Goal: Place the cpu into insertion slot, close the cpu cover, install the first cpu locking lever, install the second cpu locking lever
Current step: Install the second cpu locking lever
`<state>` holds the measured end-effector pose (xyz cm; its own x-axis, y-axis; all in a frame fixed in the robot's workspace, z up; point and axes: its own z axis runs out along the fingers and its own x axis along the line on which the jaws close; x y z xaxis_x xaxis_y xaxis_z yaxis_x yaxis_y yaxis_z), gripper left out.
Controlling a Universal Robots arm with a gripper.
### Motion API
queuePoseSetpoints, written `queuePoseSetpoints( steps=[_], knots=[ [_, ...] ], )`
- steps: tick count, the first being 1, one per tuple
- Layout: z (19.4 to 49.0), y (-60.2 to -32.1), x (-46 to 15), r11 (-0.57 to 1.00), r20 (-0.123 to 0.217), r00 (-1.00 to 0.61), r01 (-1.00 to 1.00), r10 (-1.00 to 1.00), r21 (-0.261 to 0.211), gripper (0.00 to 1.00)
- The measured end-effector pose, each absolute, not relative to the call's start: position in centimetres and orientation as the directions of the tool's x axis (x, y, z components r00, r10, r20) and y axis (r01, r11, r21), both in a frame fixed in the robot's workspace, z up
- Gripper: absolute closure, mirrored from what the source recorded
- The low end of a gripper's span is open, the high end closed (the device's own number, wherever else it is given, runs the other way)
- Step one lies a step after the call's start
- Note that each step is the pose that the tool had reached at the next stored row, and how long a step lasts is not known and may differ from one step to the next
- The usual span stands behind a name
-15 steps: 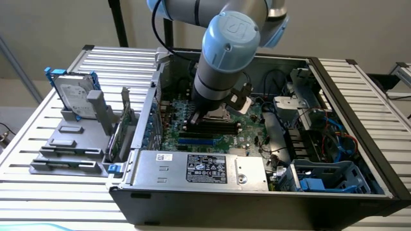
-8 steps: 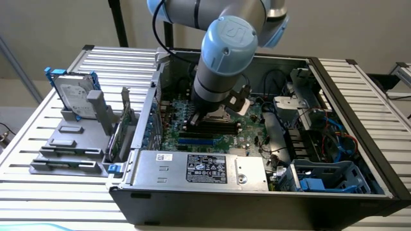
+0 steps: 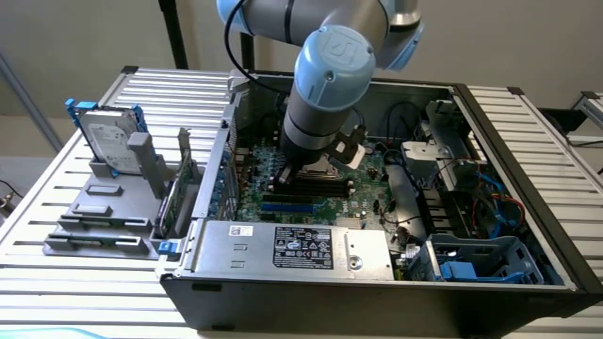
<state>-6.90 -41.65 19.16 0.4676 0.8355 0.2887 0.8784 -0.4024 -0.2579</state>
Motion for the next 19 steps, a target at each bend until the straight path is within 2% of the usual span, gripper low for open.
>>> queuePoseSetpoints(
  steps=[11, 19],
  knots=[
    [18.9, -41.5, -6.9, -0.411, 0.262, 0.468, 0.878, 0.844, -0.244, 0.89],
    [20.7, -41.5, -7.0, -0.412, 0.256, 0.468, 0.878, 0.846, -0.242, 0.89]
  ],
)
